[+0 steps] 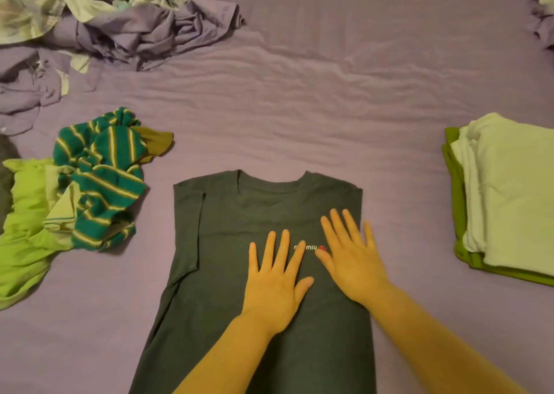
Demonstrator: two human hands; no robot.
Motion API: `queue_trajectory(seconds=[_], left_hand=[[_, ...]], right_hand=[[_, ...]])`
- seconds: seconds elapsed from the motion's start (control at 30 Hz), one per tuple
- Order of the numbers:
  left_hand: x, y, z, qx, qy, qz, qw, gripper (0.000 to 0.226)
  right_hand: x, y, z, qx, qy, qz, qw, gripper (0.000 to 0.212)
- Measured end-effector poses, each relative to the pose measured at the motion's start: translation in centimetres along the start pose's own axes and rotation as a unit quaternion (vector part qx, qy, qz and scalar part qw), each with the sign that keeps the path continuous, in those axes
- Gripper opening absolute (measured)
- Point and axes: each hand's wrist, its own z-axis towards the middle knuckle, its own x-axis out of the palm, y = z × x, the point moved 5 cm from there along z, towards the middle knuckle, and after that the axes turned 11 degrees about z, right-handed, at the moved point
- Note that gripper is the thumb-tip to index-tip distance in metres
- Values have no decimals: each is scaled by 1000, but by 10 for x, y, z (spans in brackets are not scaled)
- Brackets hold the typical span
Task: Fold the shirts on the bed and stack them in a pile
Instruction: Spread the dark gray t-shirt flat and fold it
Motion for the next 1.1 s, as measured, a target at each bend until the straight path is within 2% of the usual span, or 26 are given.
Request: queue_trajectory(seconds=[0.07, 0.3, 0.47, 0.57, 0.77, 1.0, 1.1], left_hand=[[3, 0, 1, 4, 1, -2, 1000, 64], [-2, 6, -23, 51, 13, 1, 999, 67], [-1, 16, -79, 86, 24, -10, 996, 63], [1, 25, -119, 119, 35, -15, 992, 58], [11, 44, -190, 109, 96, -26, 989, 55], [25, 50, -252, 124, 106, -54, 985, 55], [28, 49, -269, 121, 79, -78, 986, 62]], right_hand=[[10, -3, 0, 23, 2, -31, 999, 69], [12, 24, -21, 64, 1, -79, 995, 67], [36, 79, -93, 22, 6, -53, 998, 66], [49, 106, -132, 33, 0, -51, 998, 52], [68, 146, -195, 61, -7, -9, 998, 65], [90, 170, -252, 90, 27, 29, 995, 68], [92, 173, -271, 83, 26, 47, 995, 68]])
